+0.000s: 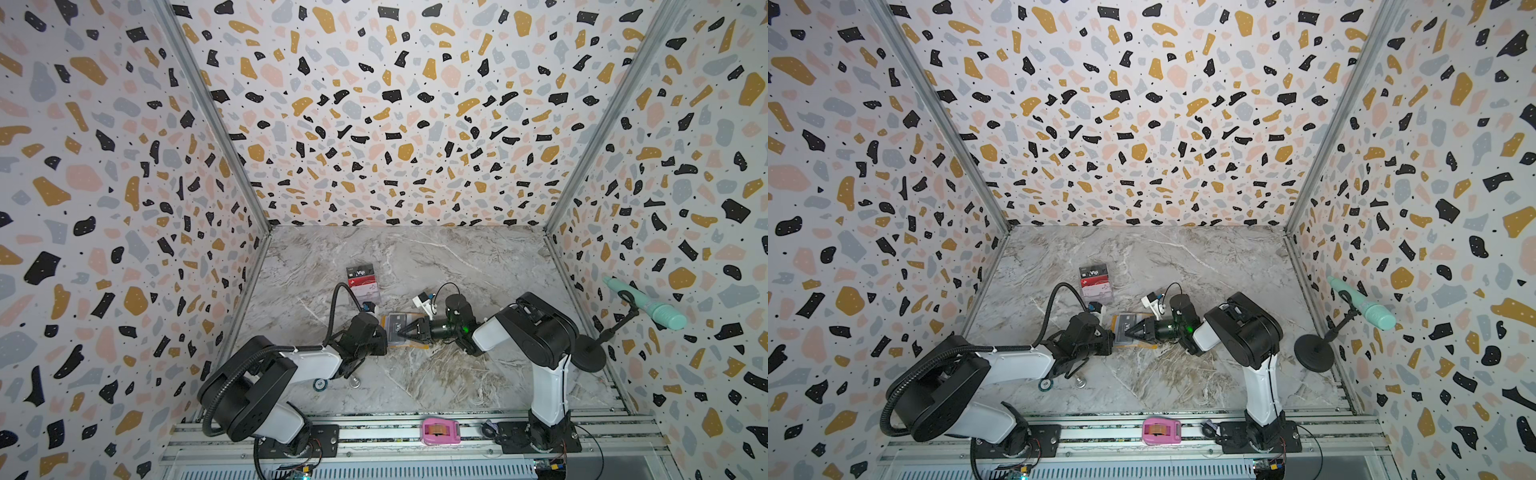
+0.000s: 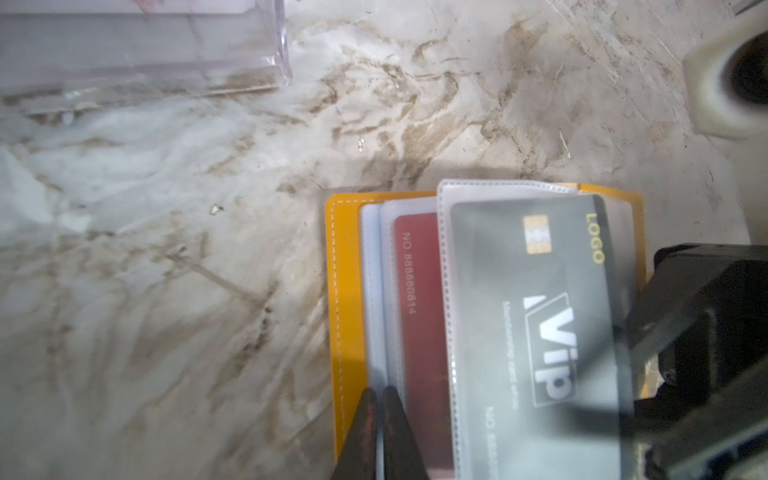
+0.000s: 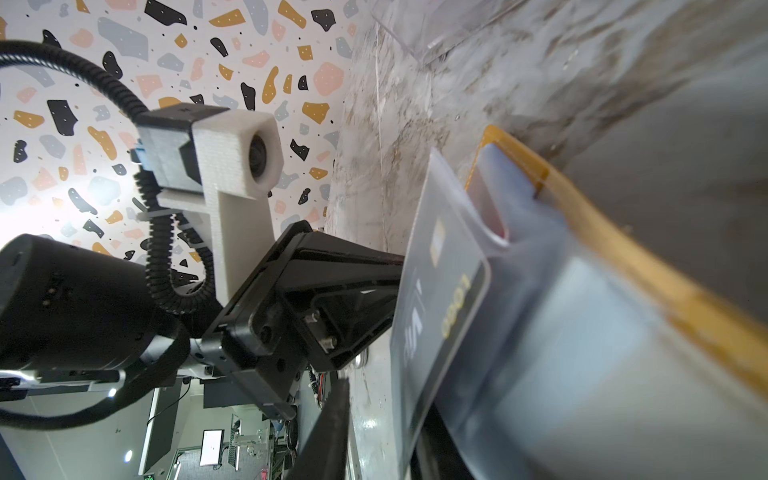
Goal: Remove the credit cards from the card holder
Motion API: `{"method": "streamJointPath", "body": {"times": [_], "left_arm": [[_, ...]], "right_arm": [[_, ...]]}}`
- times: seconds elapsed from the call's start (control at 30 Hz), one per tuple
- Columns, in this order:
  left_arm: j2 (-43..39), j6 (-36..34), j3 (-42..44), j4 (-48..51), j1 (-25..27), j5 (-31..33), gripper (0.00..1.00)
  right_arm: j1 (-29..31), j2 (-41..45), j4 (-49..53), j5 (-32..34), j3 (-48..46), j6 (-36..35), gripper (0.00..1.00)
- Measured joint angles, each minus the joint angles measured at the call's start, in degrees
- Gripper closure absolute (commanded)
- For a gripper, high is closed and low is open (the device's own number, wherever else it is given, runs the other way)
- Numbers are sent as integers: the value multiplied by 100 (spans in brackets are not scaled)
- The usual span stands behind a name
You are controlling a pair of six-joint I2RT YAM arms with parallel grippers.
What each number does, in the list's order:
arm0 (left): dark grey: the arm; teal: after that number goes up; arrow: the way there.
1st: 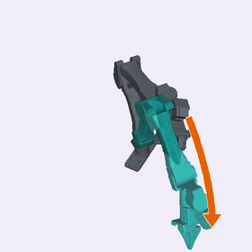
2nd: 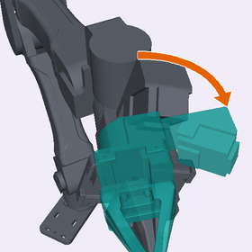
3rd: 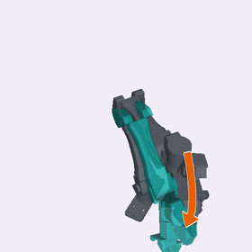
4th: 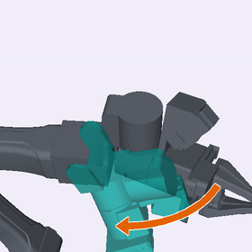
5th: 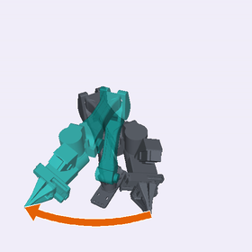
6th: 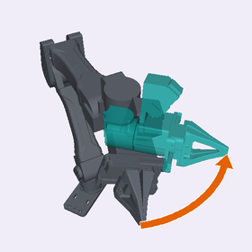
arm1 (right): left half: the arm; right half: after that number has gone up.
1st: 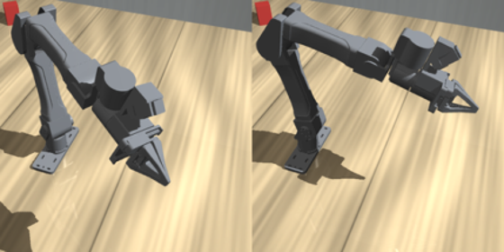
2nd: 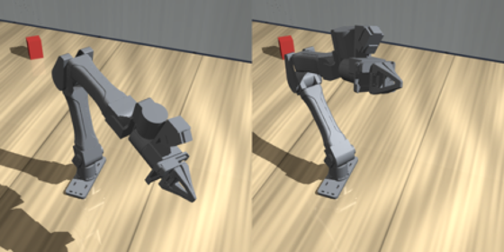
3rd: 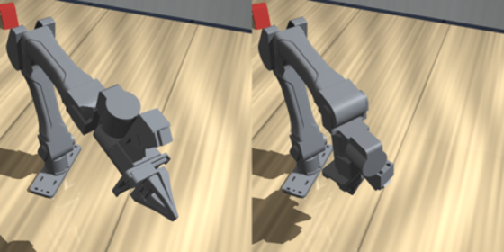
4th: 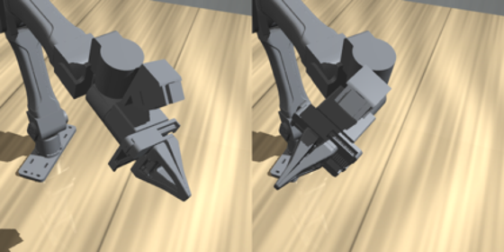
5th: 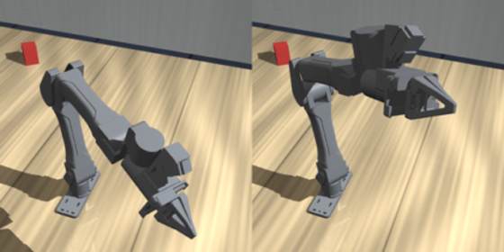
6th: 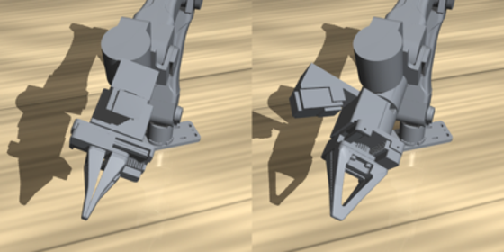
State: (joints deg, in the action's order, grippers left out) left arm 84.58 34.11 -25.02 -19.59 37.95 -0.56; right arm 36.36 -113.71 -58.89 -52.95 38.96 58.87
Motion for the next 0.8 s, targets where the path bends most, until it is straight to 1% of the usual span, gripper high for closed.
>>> {"method": "streamJointPath", "body": {"times": [0.4,0.8], "left_arm": [[4,2,0,-7,0,2,91],[4,7,0,-7,0,0,91]], "right_arm": [[-151,205,-175,-39,-203,26,75],[-225,205,-278,-37,-267,127,80]]}}
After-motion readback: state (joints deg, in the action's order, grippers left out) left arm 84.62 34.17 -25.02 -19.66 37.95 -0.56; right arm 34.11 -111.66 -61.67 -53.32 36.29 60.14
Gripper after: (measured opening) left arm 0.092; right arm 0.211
